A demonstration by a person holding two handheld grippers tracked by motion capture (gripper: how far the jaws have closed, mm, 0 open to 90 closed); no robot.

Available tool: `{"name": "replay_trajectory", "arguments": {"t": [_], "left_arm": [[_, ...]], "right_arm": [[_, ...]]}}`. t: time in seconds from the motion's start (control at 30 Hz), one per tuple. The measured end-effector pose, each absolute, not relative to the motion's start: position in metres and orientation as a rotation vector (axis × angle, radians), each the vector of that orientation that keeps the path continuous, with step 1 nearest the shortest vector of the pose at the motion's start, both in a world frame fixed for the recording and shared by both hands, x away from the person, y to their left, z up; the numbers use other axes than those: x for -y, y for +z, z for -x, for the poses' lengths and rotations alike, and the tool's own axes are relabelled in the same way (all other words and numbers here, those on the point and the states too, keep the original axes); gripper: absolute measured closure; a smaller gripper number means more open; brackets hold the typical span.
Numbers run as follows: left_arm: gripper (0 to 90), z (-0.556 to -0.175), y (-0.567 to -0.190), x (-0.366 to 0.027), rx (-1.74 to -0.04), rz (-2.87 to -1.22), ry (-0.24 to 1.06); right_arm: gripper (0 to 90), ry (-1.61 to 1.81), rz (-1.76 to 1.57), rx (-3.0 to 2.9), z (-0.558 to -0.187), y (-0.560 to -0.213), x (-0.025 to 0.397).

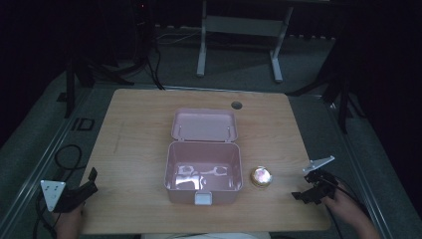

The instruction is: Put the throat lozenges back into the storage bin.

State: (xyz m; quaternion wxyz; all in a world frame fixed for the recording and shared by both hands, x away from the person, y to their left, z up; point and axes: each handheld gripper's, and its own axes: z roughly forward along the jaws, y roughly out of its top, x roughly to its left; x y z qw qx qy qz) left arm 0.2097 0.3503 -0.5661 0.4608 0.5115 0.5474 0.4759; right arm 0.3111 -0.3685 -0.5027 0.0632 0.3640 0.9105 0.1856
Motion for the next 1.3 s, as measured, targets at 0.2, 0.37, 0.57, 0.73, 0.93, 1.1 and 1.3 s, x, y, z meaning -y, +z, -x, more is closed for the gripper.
{"name": "replay_trajectory", "arguments": {"t": [0.2, 0.37, 0.57, 0.73, 0.93, 1.1, 1.3], "left_arm": [[2.5, -0.21, -0.566, -0.35, -1.347, -1.257, 1.171], [2.5, -0.21, -0.566, -0.35, -1.347, -1.256, 1.171], [2.5, -0.21, -0.566, -0.35, -1.347, -1.255, 1.171], [2.5, -0.21, -0.566, -0.351, -1.348, -1.254, 1.169], [2.5, -0.21, -0.566, -0.351, -1.349, -1.254, 1.169], [2.4, -0.21, -0.566, -0.351, -1.35, -1.254, 1.169], [2.5, -0.21, -0.566, -0.351, -1.349, -1.253, 1.164]], "right_arm": [[11.5, 0.332, -1.029, -2.895, -0.314, -0.494, 0.353], [11.5, 0.152, -0.996, -2.988, -0.313, -0.491, 0.343], [11.6, -0.174, -0.941, -3.086, -0.314, -0.49, 0.33], [11.6, -0.241, -0.925, -3.113, -0.317, -0.488, 0.323], [12.7, -0.228, -0.912, -3.131, -0.322, -0.485, 0.317], [12.9, -0.226, -0.884, -3.13, -0.327, -0.485, 0.308], [12.9, -0.204, -0.82, -3.146, -0.336, -0.486, 0.293]]}}
